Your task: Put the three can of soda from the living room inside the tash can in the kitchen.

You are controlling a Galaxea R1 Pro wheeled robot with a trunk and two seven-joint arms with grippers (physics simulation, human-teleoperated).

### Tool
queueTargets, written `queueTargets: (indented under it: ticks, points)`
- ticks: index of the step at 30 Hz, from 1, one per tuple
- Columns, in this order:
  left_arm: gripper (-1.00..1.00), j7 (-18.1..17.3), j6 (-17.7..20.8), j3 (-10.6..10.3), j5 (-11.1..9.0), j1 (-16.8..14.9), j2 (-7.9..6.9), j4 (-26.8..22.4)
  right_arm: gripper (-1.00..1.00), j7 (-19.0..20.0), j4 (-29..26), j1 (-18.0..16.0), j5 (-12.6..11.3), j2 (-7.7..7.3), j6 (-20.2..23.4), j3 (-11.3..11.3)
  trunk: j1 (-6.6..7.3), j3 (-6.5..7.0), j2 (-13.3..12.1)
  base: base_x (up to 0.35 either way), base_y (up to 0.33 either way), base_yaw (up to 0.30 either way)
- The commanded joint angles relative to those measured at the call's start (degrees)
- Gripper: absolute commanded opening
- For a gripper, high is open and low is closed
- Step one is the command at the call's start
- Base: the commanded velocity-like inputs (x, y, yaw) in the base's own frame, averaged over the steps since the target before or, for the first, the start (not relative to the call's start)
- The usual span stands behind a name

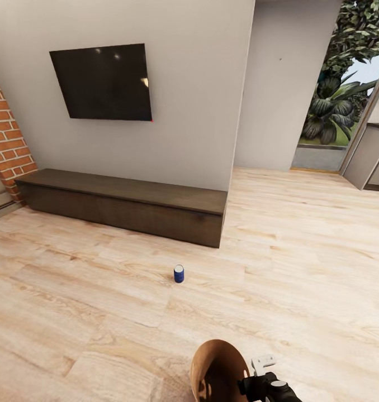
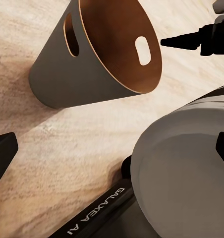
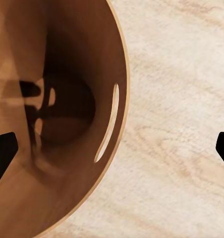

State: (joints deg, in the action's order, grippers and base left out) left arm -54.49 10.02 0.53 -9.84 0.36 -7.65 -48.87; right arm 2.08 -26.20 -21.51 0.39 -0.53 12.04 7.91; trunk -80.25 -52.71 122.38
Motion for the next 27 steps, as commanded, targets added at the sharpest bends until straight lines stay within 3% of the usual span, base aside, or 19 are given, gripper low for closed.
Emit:
queueTargets:
  ticks: [1,14,26,27]
  points:
    - [1.0,0.0,0.0,0.0,0.0,0.0,0.0,0.0,1.0,0.0,0.0,0.0,0.0,0.0,0.0,0.0,0.0,0.0,0.0,0.0,0.0,0.0]
    - [1.0,-1.0,0.0,0.3,0.1,0.1,0.35,-0.9,1.0,0.3,-1.0,-1.0,0.1,-0.26,0.6,0.1,0.0,0.0,0.0,0.0,0.0,0.0]
    - [1.0,-4.8,0.1,4.0,0.2,0.1,0.68,-4.8,1.0,0.5,-4.9,-2.3,0.1,-0.67,1.2,0.3,0.0,0.0,0.0,0.0,0.0,0.0]
    - [1.0,-17.1,0.1,6.4,0.2,0.1,0.68,-7.7,1.0,0.5,-7.7,-2.3,0.1,-0.68,1.2,0.3,0.0,0.0,0.0,0.0,0.0,0.0]
